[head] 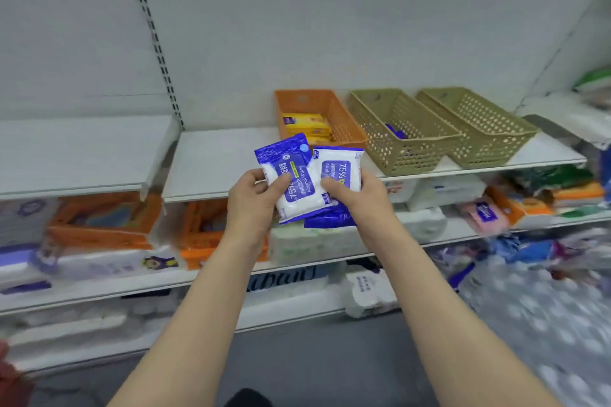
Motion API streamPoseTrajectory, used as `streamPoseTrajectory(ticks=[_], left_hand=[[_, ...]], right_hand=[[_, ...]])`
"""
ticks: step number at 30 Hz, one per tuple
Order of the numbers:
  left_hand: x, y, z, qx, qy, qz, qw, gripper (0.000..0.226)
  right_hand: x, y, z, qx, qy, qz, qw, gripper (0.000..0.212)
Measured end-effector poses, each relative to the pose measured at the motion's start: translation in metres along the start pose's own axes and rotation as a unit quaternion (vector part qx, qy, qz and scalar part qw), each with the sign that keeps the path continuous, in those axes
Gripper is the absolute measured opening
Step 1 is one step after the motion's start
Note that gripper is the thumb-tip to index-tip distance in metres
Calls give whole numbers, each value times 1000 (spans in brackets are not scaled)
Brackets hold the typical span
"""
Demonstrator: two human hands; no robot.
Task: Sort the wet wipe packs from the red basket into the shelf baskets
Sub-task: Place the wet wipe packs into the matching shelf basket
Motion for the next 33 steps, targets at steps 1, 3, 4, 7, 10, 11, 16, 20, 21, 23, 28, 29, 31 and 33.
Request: streamPoseTrajectory(ticks=[1, 3, 4, 7, 10, 11, 16, 20, 21, 23, 28, 29, 31, 33], left_hand=[[-1, 15, -7, 4, 3, -3, 1000, 26], [-6, 45, -25, 9, 12, -9, 1000, 24], [-9, 55, -33, 10, 19, -7, 1000, 21], [-16, 96, -64, 34, 35, 9, 999, 20], [-18, 145, -102, 75, 46, 23, 996, 26], [-20, 161, -114, 88, 47, 32, 994, 27], [-27, 226, -173, 113, 42, 63, 991, 35], [-20, 254, -211, 85, 26, 75, 993, 35], [-16, 258, -216, 80, 21, 78, 994, 33], [-9, 266, -226, 75, 17, 77, 994, 27], [4, 272, -246, 46, 15, 70, 996, 17], [6, 270, -250, 27, 15, 70, 997, 19], [10, 267, -255, -15, 20, 81, 996, 25], [12, 265, -257, -55, 26, 84, 995, 26]], right_hand=[[5, -19, -6, -12, -4, 0, 1000, 27], [15, -55, -21, -42, -12, 2, 999, 28], [20, -67, -28, -49, -16, 5, 999, 31], [37, -105, -53, -67, -34, 22, 997, 39], [55, -141, -84, -91, -48, 32, 994, 40], [61, -153, -94, -101, -50, 38, 993, 39], [95, -214, -142, -161, -63, 42, 984, 26], [114, -254, -172, -186, -76, 50, 978, 17], [115, -262, -178, -184, -71, 52, 979, 17], [112, -274, -190, -170, -59, 55, 982, 18], [100, -291, -239, -66, -18, 136, 988, 13], [95, -292, -252, -41, -3, 155, 987, 13], [84, -289, -276, 16, 28, 186, 982, 18], [71, -284, -296, 72, 56, 220, 971, 19]])
Point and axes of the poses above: each hand's wrist, its own z-axis away from the middle knuckle, its own y-axis out of the palm, x = y × z, the point moved 7 cm from there along -z, towards the middle knuckle, and after that the axes turned 6 degrees about x, right-handed, at the moved point
